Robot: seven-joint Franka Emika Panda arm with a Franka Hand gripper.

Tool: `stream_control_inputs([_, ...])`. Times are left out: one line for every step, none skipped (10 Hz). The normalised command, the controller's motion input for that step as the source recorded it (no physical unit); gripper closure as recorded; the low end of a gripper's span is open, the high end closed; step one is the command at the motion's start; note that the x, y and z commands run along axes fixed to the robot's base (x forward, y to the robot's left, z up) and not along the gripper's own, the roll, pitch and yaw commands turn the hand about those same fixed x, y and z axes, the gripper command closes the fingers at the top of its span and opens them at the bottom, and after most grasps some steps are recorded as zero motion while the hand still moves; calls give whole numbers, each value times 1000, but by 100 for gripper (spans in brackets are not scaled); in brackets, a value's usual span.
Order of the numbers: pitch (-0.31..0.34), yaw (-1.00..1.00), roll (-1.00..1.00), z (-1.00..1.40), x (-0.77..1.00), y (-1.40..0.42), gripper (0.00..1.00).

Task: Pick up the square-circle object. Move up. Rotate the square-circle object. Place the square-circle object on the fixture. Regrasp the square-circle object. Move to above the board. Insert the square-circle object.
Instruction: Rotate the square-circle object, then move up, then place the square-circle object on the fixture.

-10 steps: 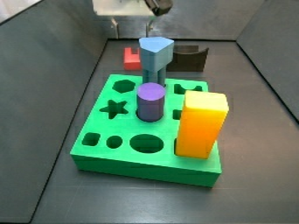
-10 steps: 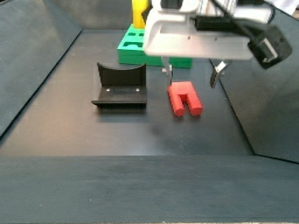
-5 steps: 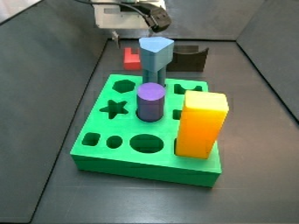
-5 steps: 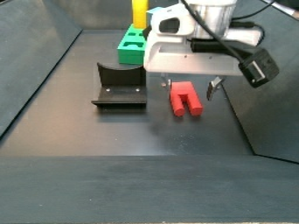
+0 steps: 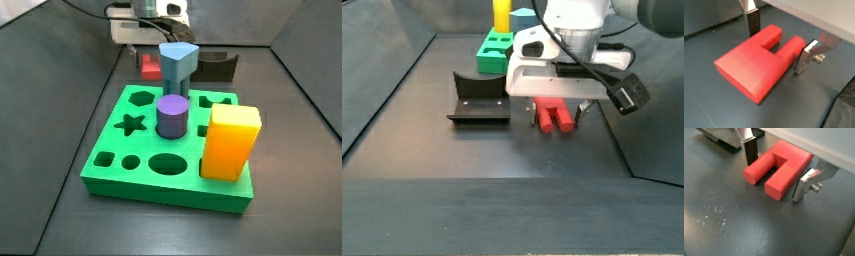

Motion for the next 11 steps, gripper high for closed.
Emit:
stream_control_inputs([-98, 9, -168, -170, 34, 21, 0])
stream_control_inputs([0, 0, 0, 0, 0, 0, 100])
stream_control_inputs([0, 0, 0, 833, 0, 0, 100])
stream_control_inputs([2, 0, 0, 829, -2, 0, 100])
stream_control_inputs([40, -9, 12, 684, -29, 2, 100])
stream_control_inputs([56, -15, 28, 557, -23, 5, 100])
stream_control_inputs([66, -18, 45, 422, -17, 5, 100])
stream_control_inputs([69, -17, 63, 283, -16, 4, 100])
stream_control_inputs([0, 0, 0, 1000, 0, 0, 100])
stream_control_inputs([7, -3, 14, 1000, -1, -1, 100])
stream_control_inputs([19, -9, 32, 1000, -10, 1, 100])
